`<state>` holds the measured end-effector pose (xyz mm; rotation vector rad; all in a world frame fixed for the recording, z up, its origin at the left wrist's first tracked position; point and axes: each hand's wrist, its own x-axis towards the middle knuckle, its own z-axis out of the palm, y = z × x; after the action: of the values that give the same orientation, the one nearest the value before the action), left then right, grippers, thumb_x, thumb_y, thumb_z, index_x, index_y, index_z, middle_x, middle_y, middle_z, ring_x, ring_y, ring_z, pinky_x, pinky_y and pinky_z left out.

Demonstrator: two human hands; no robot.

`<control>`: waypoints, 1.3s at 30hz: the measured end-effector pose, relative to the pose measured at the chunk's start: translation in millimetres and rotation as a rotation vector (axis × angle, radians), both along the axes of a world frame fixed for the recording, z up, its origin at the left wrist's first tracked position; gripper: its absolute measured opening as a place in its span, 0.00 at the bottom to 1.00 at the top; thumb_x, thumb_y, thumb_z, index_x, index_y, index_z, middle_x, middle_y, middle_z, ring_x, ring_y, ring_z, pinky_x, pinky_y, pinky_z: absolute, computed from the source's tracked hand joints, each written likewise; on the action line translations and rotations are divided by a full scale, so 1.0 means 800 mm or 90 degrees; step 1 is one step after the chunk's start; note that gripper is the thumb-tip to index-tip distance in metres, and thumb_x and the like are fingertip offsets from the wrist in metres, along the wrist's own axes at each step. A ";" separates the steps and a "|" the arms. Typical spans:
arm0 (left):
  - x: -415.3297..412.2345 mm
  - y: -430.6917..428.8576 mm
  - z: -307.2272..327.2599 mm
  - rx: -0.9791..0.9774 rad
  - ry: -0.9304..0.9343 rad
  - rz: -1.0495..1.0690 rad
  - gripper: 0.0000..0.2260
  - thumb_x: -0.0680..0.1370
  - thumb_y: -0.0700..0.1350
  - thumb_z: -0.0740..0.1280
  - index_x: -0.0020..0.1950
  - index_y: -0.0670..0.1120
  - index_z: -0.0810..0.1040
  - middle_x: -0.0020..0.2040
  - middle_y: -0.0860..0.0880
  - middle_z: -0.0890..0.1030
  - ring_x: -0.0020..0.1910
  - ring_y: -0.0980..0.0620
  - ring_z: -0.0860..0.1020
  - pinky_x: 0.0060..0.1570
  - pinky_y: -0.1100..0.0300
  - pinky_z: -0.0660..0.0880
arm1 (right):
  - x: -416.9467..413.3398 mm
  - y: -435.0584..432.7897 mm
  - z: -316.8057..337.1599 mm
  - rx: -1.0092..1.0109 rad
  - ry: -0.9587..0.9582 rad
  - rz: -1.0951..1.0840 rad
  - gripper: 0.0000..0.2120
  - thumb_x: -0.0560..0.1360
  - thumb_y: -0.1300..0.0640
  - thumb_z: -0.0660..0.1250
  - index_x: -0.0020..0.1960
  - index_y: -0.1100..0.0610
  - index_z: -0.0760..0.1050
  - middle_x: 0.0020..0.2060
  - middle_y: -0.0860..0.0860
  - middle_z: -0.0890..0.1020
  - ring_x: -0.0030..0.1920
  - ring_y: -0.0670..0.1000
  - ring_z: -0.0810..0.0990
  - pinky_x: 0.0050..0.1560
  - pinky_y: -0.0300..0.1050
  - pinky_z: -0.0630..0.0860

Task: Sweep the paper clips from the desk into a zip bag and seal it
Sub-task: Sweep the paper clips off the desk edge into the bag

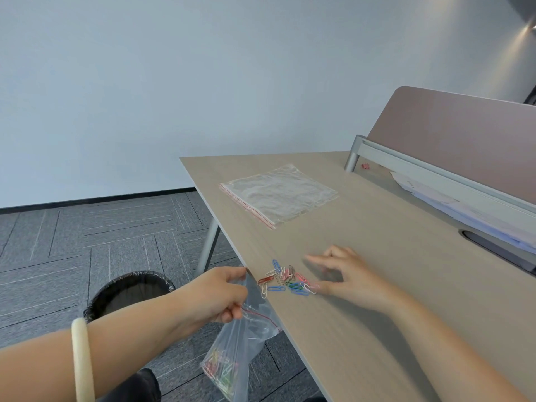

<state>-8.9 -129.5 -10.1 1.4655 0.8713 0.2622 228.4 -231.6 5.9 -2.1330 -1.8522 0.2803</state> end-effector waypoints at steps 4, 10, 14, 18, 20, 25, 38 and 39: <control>0.002 0.000 0.000 -0.002 0.001 0.001 0.28 0.72 0.32 0.58 0.72 0.46 0.66 0.20 0.49 0.73 0.21 0.55 0.68 0.20 0.69 0.65 | -0.013 0.013 -0.016 0.044 -0.012 0.034 0.26 0.66 0.33 0.58 0.62 0.39 0.72 0.37 0.39 0.68 0.45 0.37 0.66 0.56 0.47 0.64; 0.004 0.000 0.003 -0.007 -0.008 0.002 0.25 0.73 0.31 0.57 0.69 0.46 0.70 0.18 0.51 0.73 0.18 0.57 0.69 0.19 0.69 0.64 | -0.070 0.034 -0.029 0.122 0.024 0.131 0.16 0.72 0.45 0.62 0.58 0.40 0.76 0.34 0.37 0.68 0.42 0.36 0.66 0.54 0.36 0.57; 0.004 0.001 0.005 -0.005 -0.014 0.007 0.26 0.73 0.30 0.58 0.70 0.46 0.69 0.19 0.49 0.73 0.17 0.58 0.69 0.18 0.70 0.64 | -0.072 0.035 -0.023 0.190 0.114 0.110 0.14 0.73 0.48 0.62 0.58 0.44 0.77 0.34 0.42 0.71 0.40 0.40 0.70 0.50 0.44 0.66; 0.002 0.003 0.004 -0.006 -0.005 0.011 0.28 0.72 0.31 0.57 0.72 0.45 0.66 0.18 0.50 0.73 0.17 0.58 0.69 0.19 0.69 0.64 | -0.044 0.039 -0.016 0.182 0.094 0.013 0.17 0.73 0.47 0.60 0.61 0.42 0.74 0.42 0.40 0.72 0.48 0.45 0.69 0.59 0.48 0.65; 0.002 0.004 0.004 -0.004 -0.002 0.009 0.28 0.73 0.31 0.57 0.72 0.44 0.65 0.18 0.51 0.73 0.16 0.58 0.68 0.18 0.70 0.64 | -0.050 0.046 -0.020 0.125 0.030 0.023 0.19 0.73 0.45 0.55 0.63 0.39 0.71 0.51 0.42 0.72 0.54 0.45 0.65 0.61 0.44 0.59; 0.001 0.003 0.002 0.008 0.011 -0.004 0.28 0.73 0.32 0.57 0.72 0.46 0.66 0.18 0.52 0.74 0.19 0.57 0.69 0.20 0.69 0.65 | -0.069 0.055 -0.021 0.041 0.031 0.106 0.13 0.78 0.48 0.58 0.60 0.36 0.73 0.58 0.40 0.70 0.61 0.46 0.62 0.65 0.44 0.55; -0.005 -0.009 0.008 0.018 -0.005 -0.030 0.23 0.73 0.32 0.57 0.61 0.54 0.71 0.18 0.52 0.73 0.21 0.58 0.70 0.21 0.70 0.65 | -0.049 0.018 -0.028 0.083 0.097 0.120 0.23 0.62 0.31 0.65 0.54 0.37 0.77 0.57 0.30 0.72 0.61 0.41 0.63 0.65 0.38 0.58; -0.006 -0.009 0.008 0.014 -0.008 -0.029 0.22 0.73 0.32 0.57 0.60 0.54 0.70 0.18 0.53 0.73 0.20 0.58 0.70 0.21 0.70 0.65 | -0.056 0.021 -0.032 0.116 0.115 0.123 0.21 0.63 0.33 0.64 0.52 0.39 0.79 0.55 0.31 0.74 0.59 0.41 0.65 0.64 0.38 0.60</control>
<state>-13.3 -136.9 -3.5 1.5013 0.8265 0.2479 183.3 -215.1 -19.5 -1.7535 -1.9010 0.3223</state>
